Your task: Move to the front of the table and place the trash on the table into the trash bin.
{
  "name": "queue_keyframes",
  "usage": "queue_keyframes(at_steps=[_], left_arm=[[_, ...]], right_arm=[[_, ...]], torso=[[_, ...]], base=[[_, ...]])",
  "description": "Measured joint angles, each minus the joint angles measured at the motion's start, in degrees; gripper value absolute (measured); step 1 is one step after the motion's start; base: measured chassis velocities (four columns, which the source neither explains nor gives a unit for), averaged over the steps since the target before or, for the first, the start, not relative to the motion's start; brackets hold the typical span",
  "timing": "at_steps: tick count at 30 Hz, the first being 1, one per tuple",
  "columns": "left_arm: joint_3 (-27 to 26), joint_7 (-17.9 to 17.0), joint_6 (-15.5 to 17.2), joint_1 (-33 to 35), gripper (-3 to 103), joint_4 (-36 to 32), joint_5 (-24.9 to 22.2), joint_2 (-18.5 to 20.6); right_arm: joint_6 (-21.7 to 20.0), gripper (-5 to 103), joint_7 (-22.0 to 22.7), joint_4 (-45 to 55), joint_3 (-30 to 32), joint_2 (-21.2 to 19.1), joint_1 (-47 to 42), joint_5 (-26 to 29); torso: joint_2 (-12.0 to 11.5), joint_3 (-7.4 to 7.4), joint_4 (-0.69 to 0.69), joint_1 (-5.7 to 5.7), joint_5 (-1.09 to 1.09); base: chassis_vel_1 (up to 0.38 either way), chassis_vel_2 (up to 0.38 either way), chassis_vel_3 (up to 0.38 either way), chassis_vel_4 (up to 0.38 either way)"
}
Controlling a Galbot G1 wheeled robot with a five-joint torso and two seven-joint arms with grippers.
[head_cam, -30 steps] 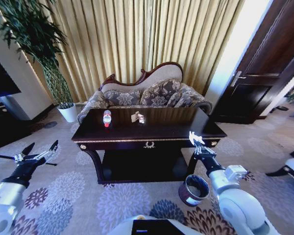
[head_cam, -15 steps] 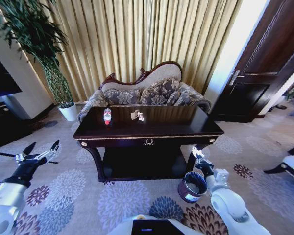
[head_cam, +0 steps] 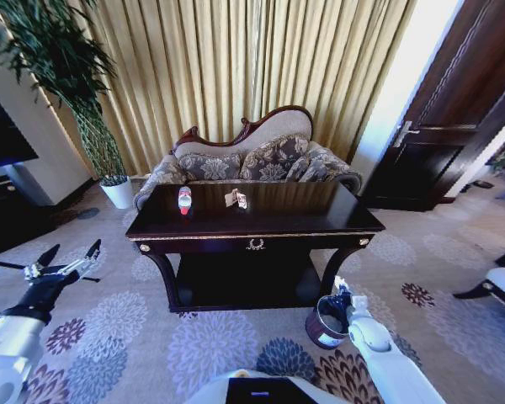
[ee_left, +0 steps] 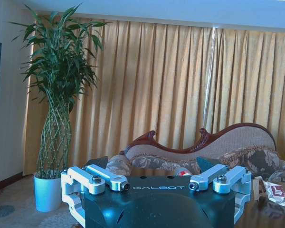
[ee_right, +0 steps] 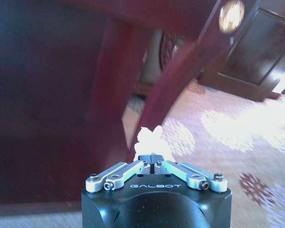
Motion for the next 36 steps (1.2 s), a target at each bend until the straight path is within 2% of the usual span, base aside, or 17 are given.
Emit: queue_keyframes(at_steps=[8,11,14,15,18,20,22,23,25,27,30,31,32,33,36], left_arm=[[-0.1,-0.1,-0.1,0.5,100,-0.1,0.0,-0.4],[0.0,-0.1,-0.1,0.4,100,-0.4,0.0,-0.6],[0.2,-0.1,-0.1,0.3,100,-0.6,0.0,-0.7],[0.4,-0.2,-0.1,0.2,100,-0.7,0.0,-0.8],[0.4,-0.2,0.0,0.1,100,-0.8,0.1,-0.8],[0.4,-0.2,0.0,0.1,100,-0.8,0.1,-0.8],[0.4,-0.2,0.0,0.1,100,-0.8,0.1,-0.8],[0.4,-0.2,0.0,0.1,100,-0.8,0.1,-0.8],[0.5,-0.2,0.0,0.2,100,-0.7,0.1,-0.7],[0.5,-0.2,0.0,0.2,100,-0.7,0.1,-0.7],[0.5,-0.2,0.0,0.2,100,-0.7,0.0,-0.4],[0.5,-0.2,0.0,0.2,100,-0.7,0.0,-0.4],[0.5,-0.2,0.0,0.2,100,-0.6,0.0,-0.3],[0.5,-0.2,0.0,0.2,100,-0.6,0.0,-0.3],[0.4,-0.2,-0.1,0.3,100,-0.4,-0.3,-0.2]], right_arm=[[1.4,-3,-0.5,-7.1,-0.1,2.1,2.0,-4.0],[1.4,13,-0.5,-6.9,-0.1,2.5,2.0,-4.2],[1.4,19,-0.4,-6.7,-0.2,2.5,2.0,-4.2],[1.4,29,-0.4,-6.7,-0.2,2.6,2.1,-4.2],[1.4,35,-0.4,-6.7,-0.1,2.6,2.2,-4.1],[1.4,45,-0.3,-6.8,-0.1,2.6,2.2,-4.0],[1.4,45,-0.3,-6.8,0.0,2.6,2.2,-4.0],[1.4,56,-0.3,-6.8,0.1,2.6,2.1,-3.9],[1.4,67,-0.2,-6.7,0.2,2.7,2.0,-3.8],[1.4,67,-0.2,-6.6,0.3,2.7,2.0,-3.7],[1.4,83,-0.1,-6.2,0.5,3.2,1.7,-3.7],[1.4,83,-0.1,-6.2,0.5,3.2,1.7,-3.7],[1.4,88,-0.1,-6.1,0.6,3.3,1.6,-3.7],[1.4,88,-0.1,-6.1,0.6,3.4,1.5,-3.7],[1.4,99,0.0,-5.4,0.9,3.9,1.1,-3.7]], torso=[[0.0,0.0,0.0,0.0,0.01],[0.0,0.0,0.0,0.0,0.0],[0.0,0.0,0.0,0.0,0.0],[0.0,0.0,0.0,0.0,0.0],[0.0,0.0,0.0,0.0,0.0],[0.0,0.0,0.0,0.0,0.0],[0.0,0.0,0.0,0.0,0.0],[0.0,0.0,0.0,0.0,0.0],[0.0,0.0,0.0,0.0,0.0],[0.0,0.0,0.0,0.0,0.0],[0.0,-0.01,0.0,0.0,0.0],[0.0,-0.01,0.0,0.0,0.0],[0.0,0.0,0.0,0.0,0.0],[0.0,0.0,0.0,0.0,0.0],[0.0,-0.01,0.0,0.0,0.0]], base=[[0.0,0.0,0.0,0.0],[0.0,0.0,0.0,0.0],[0.0,0.0,0.0,0.0],[0.0,0.0,0.0,0.0],[0.0,0.0,0.0,0.0],[0.0,0.0,0.0,0.0],[0.0,0.0,0.0,0.0],[0.0,0.0,0.0,0.0],[0.0,0.0,0.0,0.0],[0.0,0.0,0.0,0.0],[0.0,0.0,0.0,0.0],[0.0,0.0,0.0,0.0],[0.0,0.0,0.0,0.0],[0.0,0.0,0.0,0.0],[0.0,0.0,0.0,0.0]])
